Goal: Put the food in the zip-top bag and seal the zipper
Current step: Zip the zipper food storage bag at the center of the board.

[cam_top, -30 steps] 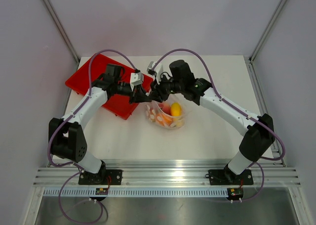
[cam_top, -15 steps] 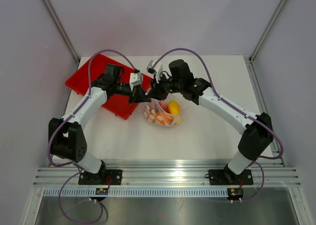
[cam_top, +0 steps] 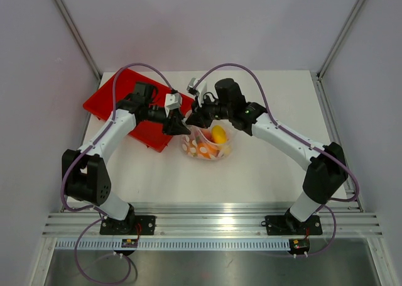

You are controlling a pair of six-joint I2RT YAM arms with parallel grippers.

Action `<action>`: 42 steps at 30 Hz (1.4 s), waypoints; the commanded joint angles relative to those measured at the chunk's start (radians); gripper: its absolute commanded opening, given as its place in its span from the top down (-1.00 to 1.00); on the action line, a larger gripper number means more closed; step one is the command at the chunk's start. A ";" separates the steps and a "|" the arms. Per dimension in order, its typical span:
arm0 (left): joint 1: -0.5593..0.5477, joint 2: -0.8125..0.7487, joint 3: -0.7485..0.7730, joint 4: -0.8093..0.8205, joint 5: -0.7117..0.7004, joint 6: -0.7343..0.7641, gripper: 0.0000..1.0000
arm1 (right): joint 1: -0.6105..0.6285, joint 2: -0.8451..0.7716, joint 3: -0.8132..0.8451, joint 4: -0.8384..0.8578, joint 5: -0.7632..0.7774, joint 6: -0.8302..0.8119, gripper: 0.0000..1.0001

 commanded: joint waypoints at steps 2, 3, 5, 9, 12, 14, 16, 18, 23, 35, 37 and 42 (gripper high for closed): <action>0.010 -0.022 0.007 0.008 0.038 -0.006 0.30 | -0.003 -0.041 -0.031 0.119 0.022 0.016 1.00; 0.011 -0.025 0.001 0.015 0.047 -0.011 0.35 | -0.004 -0.040 -0.031 0.122 0.021 0.018 1.00; 0.021 -0.022 0.000 0.016 0.058 -0.019 0.42 | -0.004 -0.043 -0.031 0.117 0.020 0.018 1.00; 0.038 -0.019 -0.002 0.015 0.055 -0.029 0.43 | -0.003 -0.058 -0.051 0.131 0.042 0.013 1.00; 0.045 -0.022 -0.003 0.019 0.047 -0.032 0.37 | -0.004 -0.070 -0.058 0.135 0.048 0.010 1.00; 0.048 -0.024 -0.010 0.036 0.045 -0.052 0.35 | -0.004 -0.073 -0.060 0.137 0.048 0.009 1.00; 0.048 -0.024 -0.019 0.067 0.048 -0.077 0.34 | -0.004 -0.075 -0.060 0.135 0.040 0.009 1.00; 0.048 -0.024 -0.023 0.090 0.048 -0.097 0.34 | -0.006 -0.074 -0.058 0.135 0.036 0.009 1.00; 0.048 -0.022 -0.023 0.104 0.048 -0.106 0.49 | -0.006 -0.072 -0.055 0.131 0.033 0.007 1.00; 0.051 -0.010 0.018 -0.008 0.087 -0.005 1.00 | -0.026 -0.057 0.047 -0.067 -0.079 -0.108 0.65; 0.051 -0.016 0.015 -0.001 0.093 0.000 1.00 | -0.026 -0.058 0.057 -0.070 -0.082 -0.117 0.42; 0.050 -0.031 0.001 0.002 0.105 0.006 1.00 | -0.026 -0.040 0.080 -0.069 -0.096 -0.113 0.26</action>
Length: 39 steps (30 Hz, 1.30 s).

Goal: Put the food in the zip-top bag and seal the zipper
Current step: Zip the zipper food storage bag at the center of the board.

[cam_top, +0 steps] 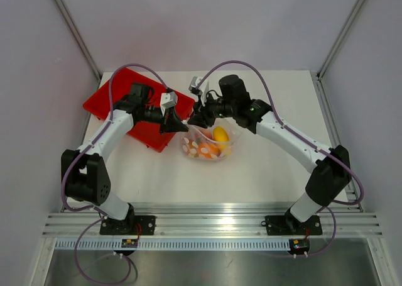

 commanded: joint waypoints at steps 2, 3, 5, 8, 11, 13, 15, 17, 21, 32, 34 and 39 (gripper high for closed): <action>0.004 -0.035 0.015 0.016 0.057 0.025 1.00 | -0.007 0.024 0.102 -0.052 -0.063 -0.025 0.24; 0.004 -0.035 0.014 0.020 0.057 0.013 1.00 | -0.007 0.034 0.119 -0.067 -0.077 -0.026 0.24; 0.004 -0.035 0.014 0.030 0.056 0.008 1.00 | -0.007 0.070 0.162 -0.095 -0.109 -0.028 0.22; 0.004 -0.036 0.014 0.034 0.048 0.002 1.00 | -0.009 0.091 0.179 -0.129 -0.154 -0.036 0.17; 0.004 -0.036 0.014 0.037 0.042 -0.005 1.00 | -0.006 0.096 0.169 -0.126 -0.166 -0.037 0.10; 0.004 -0.036 0.015 0.039 0.039 -0.010 1.00 | -0.006 0.099 0.167 -0.124 -0.156 -0.034 0.08; 0.004 -0.036 0.012 0.045 0.042 -0.016 1.00 | -0.006 0.100 0.160 -0.123 -0.148 -0.034 0.08; 0.004 -0.035 0.011 0.057 0.040 -0.025 1.00 | -0.006 0.102 0.155 -0.115 -0.143 -0.034 0.08; 0.004 -0.038 0.009 0.060 0.042 -0.030 1.00 | -0.006 0.107 0.150 -0.106 -0.125 -0.026 0.10; 0.004 -0.044 0.000 0.062 0.045 -0.033 1.00 | -0.007 0.125 0.143 -0.072 -0.120 -0.008 0.36; 0.004 -0.047 -0.003 0.065 0.046 -0.033 1.00 | -0.006 0.128 0.141 -0.067 -0.111 -0.007 0.56; 0.004 -0.053 -0.011 0.065 0.034 -0.028 1.00 | -0.006 0.105 0.123 -0.055 -0.083 0.000 0.96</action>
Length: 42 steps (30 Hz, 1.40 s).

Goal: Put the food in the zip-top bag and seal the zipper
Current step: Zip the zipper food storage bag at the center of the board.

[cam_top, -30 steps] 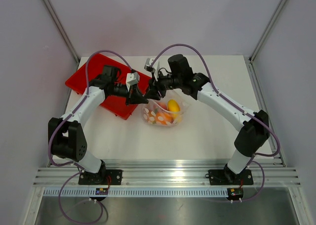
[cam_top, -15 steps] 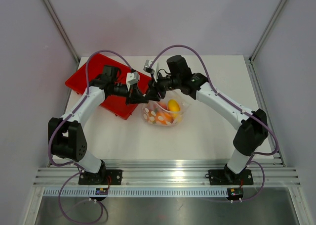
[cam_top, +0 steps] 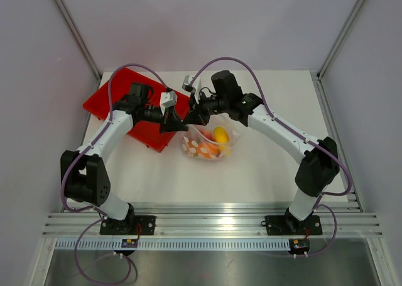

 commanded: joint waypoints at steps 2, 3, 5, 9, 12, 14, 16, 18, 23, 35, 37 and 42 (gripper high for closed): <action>0.006 -0.045 -0.007 0.046 0.016 -0.009 1.00 | -0.004 -0.034 -0.038 0.043 0.047 0.007 0.99; 0.006 -0.045 -0.011 0.057 -0.004 -0.028 1.00 | -0.004 -0.053 -0.047 0.046 0.054 0.008 1.00; 0.009 -0.045 -0.011 0.085 -0.013 -0.061 1.00 | -0.006 -0.089 -0.084 0.053 0.071 0.016 1.00; 0.012 -0.051 -0.019 0.109 -0.016 -0.078 1.00 | -0.004 -0.149 -0.167 0.073 0.105 0.022 1.00; 0.014 -0.062 -0.034 0.158 -0.019 -0.104 1.00 | -0.006 -0.188 -0.211 0.057 0.145 0.015 1.00; 0.015 -0.067 -0.043 0.175 -0.027 -0.124 1.00 | -0.004 -0.217 -0.224 0.043 0.169 0.010 1.00; 0.018 -0.071 -0.050 0.197 -0.035 -0.143 1.00 | -0.006 -0.238 -0.240 0.033 0.189 0.007 1.00; 0.021 -0.076 -0.054 0.216 -0.039 -0.150 1.00 | -0.006 -0.263 -0.251 0.026 0.205 0.005 1.00; 0.023 -0.082 -0.066 0.243 -0.039 -0.170 1.00 | -0.006 -0.292 -0.262 0.006 0.226 -0.002 1.00; 0.050 -0.090 -0.079 0.255 -0.056 -0.178 1.00 | -0.004 -0.408 -0.358 -0.056 0.326 -0.016 1.00; 0.055 -0.084 -0.079 0.260 -0.056 -0.184 1.00 | -0.006 -0.450 -0.386 -0.059 0.352 -0.009 1.00; 0.061 -0.074 -0.071 0.263 -0.058 -0.193 1.00 | -0.010 -0.531 -0.480 -0.085 0.426 0.018 1.00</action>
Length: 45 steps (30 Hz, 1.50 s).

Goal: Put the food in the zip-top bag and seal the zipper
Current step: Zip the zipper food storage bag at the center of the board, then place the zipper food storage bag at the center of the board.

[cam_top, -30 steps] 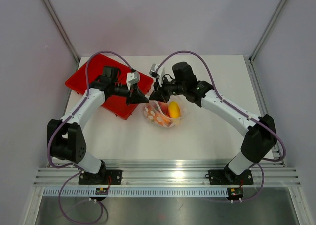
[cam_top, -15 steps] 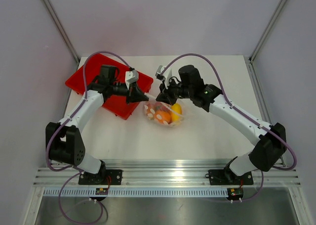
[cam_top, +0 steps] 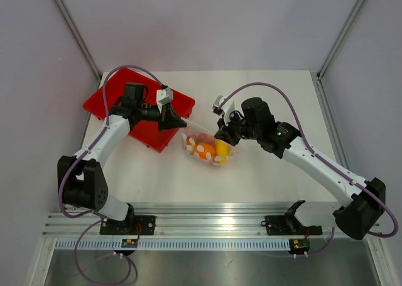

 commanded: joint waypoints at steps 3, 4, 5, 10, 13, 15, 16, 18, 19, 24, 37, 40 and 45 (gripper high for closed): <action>0.034 -0.015 0.010 0.056 -0.037 -0.007 1.00 | -0.014 -0.133 -0.087 -0.064 0.102 0.031 1.00; 0.037 -0.013 0.012 0.057 -0.040 -0.008 1.00 | -0.016 -0.162 -0.099 -0.069 0.108 0.038 1.00; 0.038 -0.011 0.015 0.056 -0.043 -0.010 1.00 | -0.017 -0.177 -0.122 -0.081 0.123 0.041 1.00; 0.052 -0.010 0.021 0.059 -0.048 -0.005 1.00 | -0.026 -0.260 -0.167 -0.127 0.171 0.067 1.00; 0.055 -0.007 0.027 0.062 -0.048 -0.005 1.00 | -0.033 -0.302 -0.188 -0.150 0.201 0.081 1.00; 0.057 -0.005 0.029 0.059 -0.051 -0.007 1.00 | -0.034 -0.320 -0.211 -0.154 0.220 0.093 1.00; 0.058 -0.002 0.032 0.059 -0.051 -0.007 1.00 | -0.036 -0.338 -0.221 -0.155 0.226 0.100 1.00; 0.060 -0.002 0.032 0.056 -0.052 -0.004 1.00 | -0.039 -0.352 -0.247 -0.155 0.229 0.118 1.00; 0.061 -0.002 0.032 0.056 -0.052 -0.001 1.00 | -0.039 -0.366 -0.254 -0.157 0.232 0.124 1.00; 0.069 -0.001 0.033 0.051 -0.054 0.001 1.00 | -0.042 -0.395 -0.293 -0.172 0.260 0.158 0.99; 0.074 0.016 0.067 0.051 -0.051 -0.018 1.00 | -0.043 -0.426 -0.313 -0.134 0.304 0.172 0.99; 0.051 0.010 0.064 0.132 -0.043 -0.096 1.00 | -0.046 -0.429 -0.296 -0.097 0.323 0.176 1.00; -0.055 0.015 0.064 0.358 -0.118 -0.290 1.00 | -0.157 -0.327 -0.245 0.012 0.378 0.201 1.00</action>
